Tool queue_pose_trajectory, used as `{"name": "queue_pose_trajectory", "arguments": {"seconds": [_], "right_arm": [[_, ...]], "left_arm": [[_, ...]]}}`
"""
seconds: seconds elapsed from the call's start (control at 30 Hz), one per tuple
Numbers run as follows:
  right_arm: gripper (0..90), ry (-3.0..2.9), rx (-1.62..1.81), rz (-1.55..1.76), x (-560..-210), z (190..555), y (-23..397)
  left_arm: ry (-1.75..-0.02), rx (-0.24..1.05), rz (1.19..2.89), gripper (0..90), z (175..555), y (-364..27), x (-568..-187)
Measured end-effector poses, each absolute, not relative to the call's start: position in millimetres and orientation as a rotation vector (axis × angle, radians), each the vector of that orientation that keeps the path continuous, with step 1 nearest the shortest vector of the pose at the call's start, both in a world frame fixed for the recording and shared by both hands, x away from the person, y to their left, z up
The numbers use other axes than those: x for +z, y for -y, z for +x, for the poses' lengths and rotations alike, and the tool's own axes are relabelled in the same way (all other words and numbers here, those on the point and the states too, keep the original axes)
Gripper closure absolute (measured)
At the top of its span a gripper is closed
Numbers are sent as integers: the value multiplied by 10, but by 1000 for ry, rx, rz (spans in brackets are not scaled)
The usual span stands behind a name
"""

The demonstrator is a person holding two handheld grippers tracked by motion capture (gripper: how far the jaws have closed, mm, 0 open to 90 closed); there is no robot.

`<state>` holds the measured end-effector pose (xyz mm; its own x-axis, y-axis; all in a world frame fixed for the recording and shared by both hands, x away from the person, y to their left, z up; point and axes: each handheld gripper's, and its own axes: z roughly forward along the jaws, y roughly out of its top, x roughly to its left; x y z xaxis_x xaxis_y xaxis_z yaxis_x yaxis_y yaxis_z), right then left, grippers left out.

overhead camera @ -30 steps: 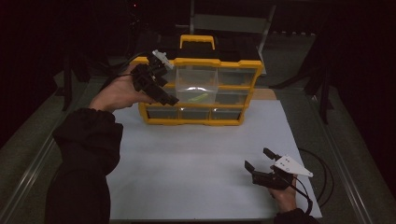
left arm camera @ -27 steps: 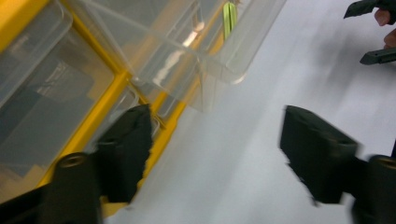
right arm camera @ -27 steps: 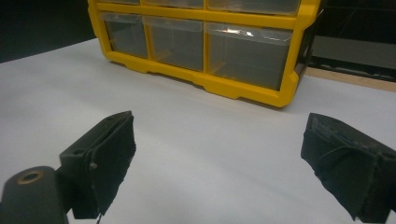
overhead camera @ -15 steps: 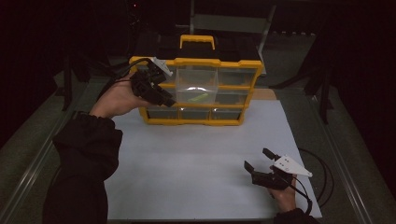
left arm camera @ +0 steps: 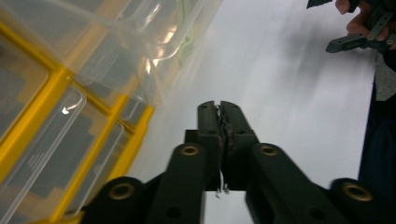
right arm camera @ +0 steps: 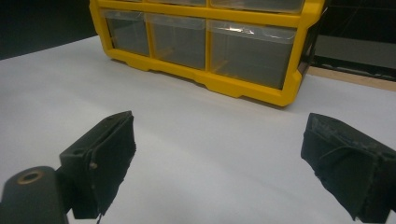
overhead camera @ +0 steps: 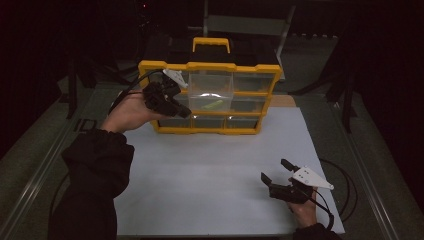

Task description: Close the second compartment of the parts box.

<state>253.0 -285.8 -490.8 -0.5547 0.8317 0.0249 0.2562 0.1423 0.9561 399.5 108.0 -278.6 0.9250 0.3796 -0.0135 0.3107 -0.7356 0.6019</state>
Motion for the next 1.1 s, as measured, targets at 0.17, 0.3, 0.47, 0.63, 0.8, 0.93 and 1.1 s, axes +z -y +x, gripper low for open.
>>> {"name": "queue_pose_trajectory", "arguments": {"seconds": [0.17, 0.3, 0.47, 0.63, 0.8, 0.93, 1.1], "right_arm": [[98, -1901, 1422, 1041, -4908, 2529, 2850], [98, -1903, 1422, 1042, -4908, 2529, 2847], [98, -1903, 1422, 1039, -4908, 2531, 2854], [98, -1904, 1421, 1041, -4909, 2532, 2852], [98, -1904, 1420, 1040, -4910, 2533, 2854], [98, -1903, 1420, 1039, -4909, 2532, 2853], [98, -1904, 1419, 1039, -4909, 2533, 2850]], "left_arm": [[-487, 183, 2439, 900, 3984, -1025, -2789], [-505, 234, 2434, 900, 3989, -963, -2798], [-516, 245, 2425, 900, 4003, -889, -2816], [-509, 259, 2428, 900, 4007, -804, -2852], [-506, 281, 2420, 900, 3999, -711, -2870], [-510, 304, 2397, 900, 4009, -694, -2860], [-539, 335, 2375, 900, 4008, -674, -2853]]}}
